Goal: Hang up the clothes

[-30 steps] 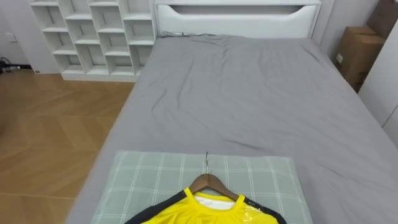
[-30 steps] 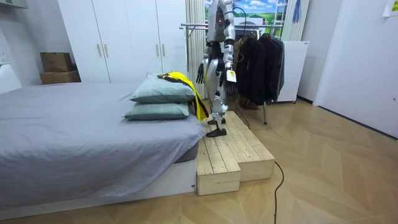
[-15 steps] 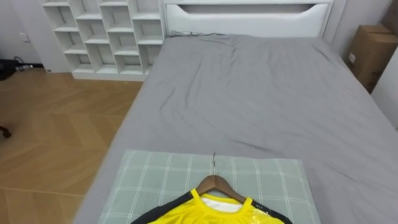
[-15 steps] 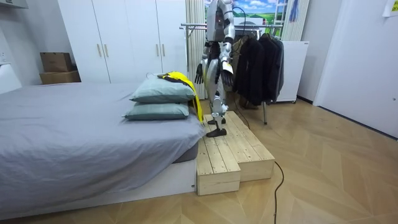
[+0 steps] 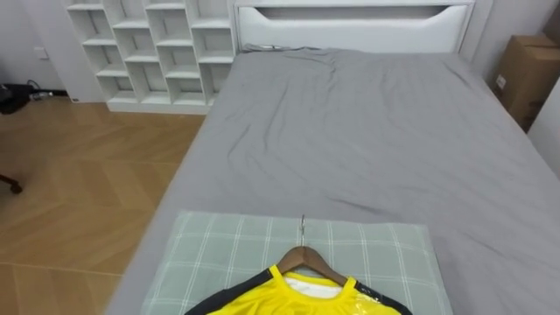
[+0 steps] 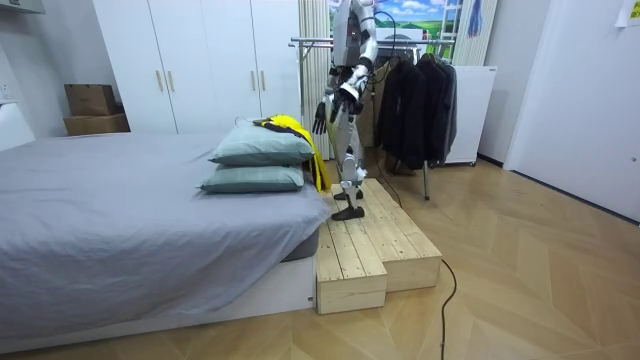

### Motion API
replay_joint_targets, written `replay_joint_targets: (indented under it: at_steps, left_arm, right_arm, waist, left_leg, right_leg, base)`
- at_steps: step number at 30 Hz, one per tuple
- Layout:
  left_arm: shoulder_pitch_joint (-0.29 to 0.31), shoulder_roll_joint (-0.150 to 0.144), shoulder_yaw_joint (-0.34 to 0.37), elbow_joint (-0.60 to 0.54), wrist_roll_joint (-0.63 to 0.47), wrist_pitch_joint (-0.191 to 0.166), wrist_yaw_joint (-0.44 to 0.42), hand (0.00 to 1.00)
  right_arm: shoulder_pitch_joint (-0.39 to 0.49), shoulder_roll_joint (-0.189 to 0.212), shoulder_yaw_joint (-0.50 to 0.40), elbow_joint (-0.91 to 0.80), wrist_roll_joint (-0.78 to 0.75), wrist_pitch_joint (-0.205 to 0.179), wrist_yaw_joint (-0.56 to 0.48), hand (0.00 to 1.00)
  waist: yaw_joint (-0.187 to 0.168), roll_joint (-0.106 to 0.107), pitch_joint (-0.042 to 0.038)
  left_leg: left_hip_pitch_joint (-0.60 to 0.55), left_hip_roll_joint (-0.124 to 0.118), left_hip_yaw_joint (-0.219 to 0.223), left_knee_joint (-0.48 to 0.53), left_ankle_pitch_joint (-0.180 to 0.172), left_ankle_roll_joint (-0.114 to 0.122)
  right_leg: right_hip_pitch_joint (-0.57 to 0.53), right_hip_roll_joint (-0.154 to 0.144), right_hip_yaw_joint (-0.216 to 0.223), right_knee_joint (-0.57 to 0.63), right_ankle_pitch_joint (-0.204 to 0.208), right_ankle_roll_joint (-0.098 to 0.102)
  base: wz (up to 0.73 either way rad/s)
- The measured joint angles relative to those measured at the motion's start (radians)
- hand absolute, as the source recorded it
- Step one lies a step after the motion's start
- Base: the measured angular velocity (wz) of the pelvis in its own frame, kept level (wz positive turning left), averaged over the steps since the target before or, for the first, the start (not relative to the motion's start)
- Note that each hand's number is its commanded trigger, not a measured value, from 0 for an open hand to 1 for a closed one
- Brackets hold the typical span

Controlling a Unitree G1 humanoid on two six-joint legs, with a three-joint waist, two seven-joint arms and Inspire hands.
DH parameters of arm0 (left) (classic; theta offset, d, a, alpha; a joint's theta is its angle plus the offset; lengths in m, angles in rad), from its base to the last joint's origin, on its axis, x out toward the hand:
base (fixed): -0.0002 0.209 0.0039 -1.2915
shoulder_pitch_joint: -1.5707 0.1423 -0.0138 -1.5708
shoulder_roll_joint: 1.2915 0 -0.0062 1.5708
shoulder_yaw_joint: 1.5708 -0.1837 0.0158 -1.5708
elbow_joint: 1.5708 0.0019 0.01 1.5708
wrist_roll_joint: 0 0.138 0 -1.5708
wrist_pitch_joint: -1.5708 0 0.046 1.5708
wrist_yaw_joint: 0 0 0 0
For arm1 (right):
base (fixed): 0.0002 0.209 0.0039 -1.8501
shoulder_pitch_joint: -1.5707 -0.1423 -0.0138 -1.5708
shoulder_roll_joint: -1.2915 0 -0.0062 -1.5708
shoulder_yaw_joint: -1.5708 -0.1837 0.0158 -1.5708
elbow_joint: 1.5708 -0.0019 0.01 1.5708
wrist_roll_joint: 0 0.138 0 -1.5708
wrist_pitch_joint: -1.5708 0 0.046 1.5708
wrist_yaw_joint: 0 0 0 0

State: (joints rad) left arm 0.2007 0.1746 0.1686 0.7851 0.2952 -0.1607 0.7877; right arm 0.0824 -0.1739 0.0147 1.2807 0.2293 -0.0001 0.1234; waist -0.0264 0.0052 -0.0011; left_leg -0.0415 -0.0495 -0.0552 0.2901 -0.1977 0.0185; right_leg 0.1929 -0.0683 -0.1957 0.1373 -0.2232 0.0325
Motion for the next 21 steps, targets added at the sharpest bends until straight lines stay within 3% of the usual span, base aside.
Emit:
replay_joint_targets:
  at_steps: [9, 21]
  left_arm:
    - [-0.018, 0.0, -0.054, -0.079, 0.203, -0.002, 0.026, 0.0]
    - [-0.075, 0.0, -0.114, -0.088, 0.371, 0.001, 0.004, 0.0]
  right_arm:
    - [-0.001, -0.001, -0.009, 0.0, -0.006, -0.017, 0.014, 0.0]
    - [-0.005, 0.003, -0.007, 0.002, -0.018, -0.032, 0.018, 0.0]
  waist:
    - [-0.022, 0.003, -0.0027]
    - [-0.027, -0.009, 0.004]
  left_leg:
    - [0.002, 0.001, 0.0, -0.005, 0.004, -0.002]
    - [-0.003, 0.002, -0.002, -0.006, 0.006, -0.003]
  right_leg:
    - [-0.001, 0.001, 0.003, -0.001, 0.0, -0.001]
    - [-0.005, 0.001, -0.004, -0.001, 0.0, -0.001]
  base:
    - [0.0]
    - [0.0]
